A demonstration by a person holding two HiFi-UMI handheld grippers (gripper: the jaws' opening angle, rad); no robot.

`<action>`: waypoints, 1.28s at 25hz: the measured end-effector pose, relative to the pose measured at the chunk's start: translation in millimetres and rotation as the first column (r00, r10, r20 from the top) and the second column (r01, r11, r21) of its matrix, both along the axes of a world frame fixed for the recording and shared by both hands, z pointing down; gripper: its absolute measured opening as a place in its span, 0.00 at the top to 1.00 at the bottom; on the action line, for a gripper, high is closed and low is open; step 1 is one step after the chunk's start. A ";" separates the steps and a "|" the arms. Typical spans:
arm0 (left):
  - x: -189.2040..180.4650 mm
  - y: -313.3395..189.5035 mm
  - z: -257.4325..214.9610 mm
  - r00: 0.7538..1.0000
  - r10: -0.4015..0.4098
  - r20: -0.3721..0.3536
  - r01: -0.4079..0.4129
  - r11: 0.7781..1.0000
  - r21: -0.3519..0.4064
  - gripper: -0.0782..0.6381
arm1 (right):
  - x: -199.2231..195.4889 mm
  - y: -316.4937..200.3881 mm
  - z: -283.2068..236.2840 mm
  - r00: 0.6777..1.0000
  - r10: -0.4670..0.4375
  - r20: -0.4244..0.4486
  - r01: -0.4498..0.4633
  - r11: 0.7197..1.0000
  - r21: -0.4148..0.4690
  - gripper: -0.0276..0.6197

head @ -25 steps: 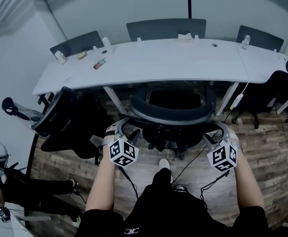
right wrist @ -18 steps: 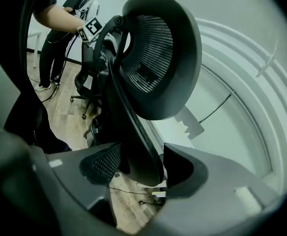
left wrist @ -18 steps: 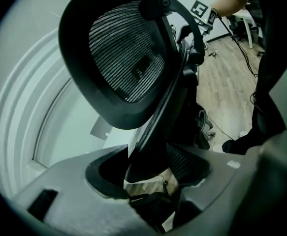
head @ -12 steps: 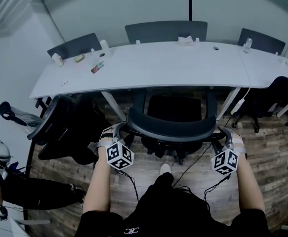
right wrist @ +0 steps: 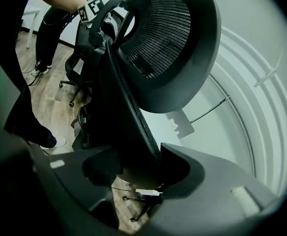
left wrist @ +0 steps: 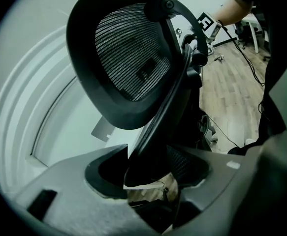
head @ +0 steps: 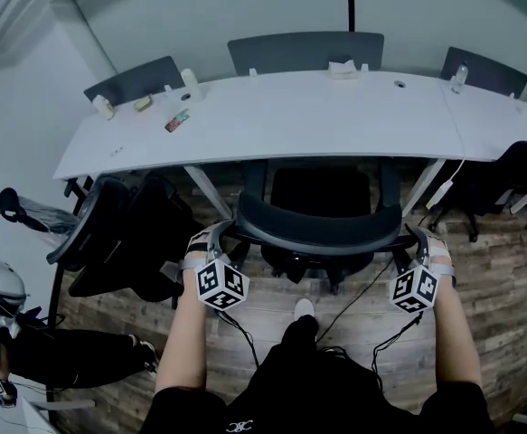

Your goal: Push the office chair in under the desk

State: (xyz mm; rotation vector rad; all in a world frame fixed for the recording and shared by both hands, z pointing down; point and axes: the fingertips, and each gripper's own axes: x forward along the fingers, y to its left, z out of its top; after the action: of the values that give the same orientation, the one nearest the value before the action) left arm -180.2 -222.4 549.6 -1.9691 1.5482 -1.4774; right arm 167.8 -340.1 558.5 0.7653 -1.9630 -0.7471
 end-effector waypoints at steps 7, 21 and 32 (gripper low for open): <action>-7.2 -35.4 -1.6 1.000 -0.027 0.001 0.027 1.000 -0.013 0.55 | -8.0 -42.8 1.0 1.000 0.011 -0.017 -0.012 0.999 -0.032 0.59; -33.8 -110.6 -1.7 0.999 -0.033 -0.008 0.033 0.999 0.002 0.55 | -37.1 -126.8 3.1 0.999 0.031 -0.030 -0.032 0.999 -0.040 0.58; -57.7 -161.3 -5.3 1.000 -0.018 -0.023 0.018 1.000 0.014 0.55 | -62.4 -180.9 0.4 0.999 0.022 -0.036 -0.024 0.999 -0.047 0.58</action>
State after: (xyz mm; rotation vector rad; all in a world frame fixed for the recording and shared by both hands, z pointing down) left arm -237.9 -383.7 544.2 -1.9759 1.5853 -1.4514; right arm 105.4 -521.0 558.9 0.7406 -1.9303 -0.6939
